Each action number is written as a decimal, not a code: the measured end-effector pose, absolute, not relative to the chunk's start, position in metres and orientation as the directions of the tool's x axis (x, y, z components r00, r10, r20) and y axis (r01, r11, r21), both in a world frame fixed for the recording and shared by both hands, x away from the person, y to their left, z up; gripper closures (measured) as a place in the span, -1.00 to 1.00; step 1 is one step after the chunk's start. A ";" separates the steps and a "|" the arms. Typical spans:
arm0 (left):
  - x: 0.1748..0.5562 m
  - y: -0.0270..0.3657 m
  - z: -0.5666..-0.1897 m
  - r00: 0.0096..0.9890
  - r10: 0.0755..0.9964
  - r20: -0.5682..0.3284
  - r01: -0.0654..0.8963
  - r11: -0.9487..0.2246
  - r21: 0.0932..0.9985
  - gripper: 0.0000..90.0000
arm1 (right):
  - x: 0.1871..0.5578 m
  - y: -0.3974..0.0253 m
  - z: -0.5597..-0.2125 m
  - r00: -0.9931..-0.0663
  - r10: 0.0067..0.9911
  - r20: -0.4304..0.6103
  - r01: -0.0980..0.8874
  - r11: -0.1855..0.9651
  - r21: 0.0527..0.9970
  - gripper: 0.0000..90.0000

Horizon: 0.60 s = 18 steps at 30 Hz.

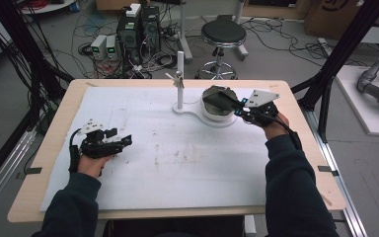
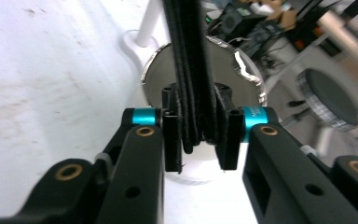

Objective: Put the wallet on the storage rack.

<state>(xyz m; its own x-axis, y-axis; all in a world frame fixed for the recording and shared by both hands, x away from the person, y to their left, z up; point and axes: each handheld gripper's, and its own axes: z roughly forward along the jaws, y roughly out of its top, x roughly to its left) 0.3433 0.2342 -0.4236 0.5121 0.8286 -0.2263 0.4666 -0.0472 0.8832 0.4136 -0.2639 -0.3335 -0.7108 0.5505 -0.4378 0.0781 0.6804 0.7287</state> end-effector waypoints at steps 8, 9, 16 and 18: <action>0.343 0.235 -0.423 0.512 0.827 -0.232 0.467 -0.042 0.883 -0.42 | 0.416 -0.251 -0.312 -0.668 0.373 -0.643 -0.071 0.829 0.555 0.73; 0.343 0.235 -0.423 0.511 0.827 -0.234 0.467 -0.040 0.883 -0.42 | 0.416 -0.250 -0.311 -0.663 0.360 -0.656 -0.081 0.837 0.541 0.73; 0.343 0.235 -0.423 0.512 0.824 -0.241 0.470 -0.035 0.882 -0.42 | 0.419 -0.239 -0.322 -0.720 0.295 -0.628 -0.099 0.852 0.513 0.71; 0.343 0.235 -0.423 0.514 0.824 -0.240 0.469 -0.035 0.883 -0.42 | 0.418 -0.237 -0.322 -0.741 0.329 -0.586 -0.064 0.833 0.549 0.69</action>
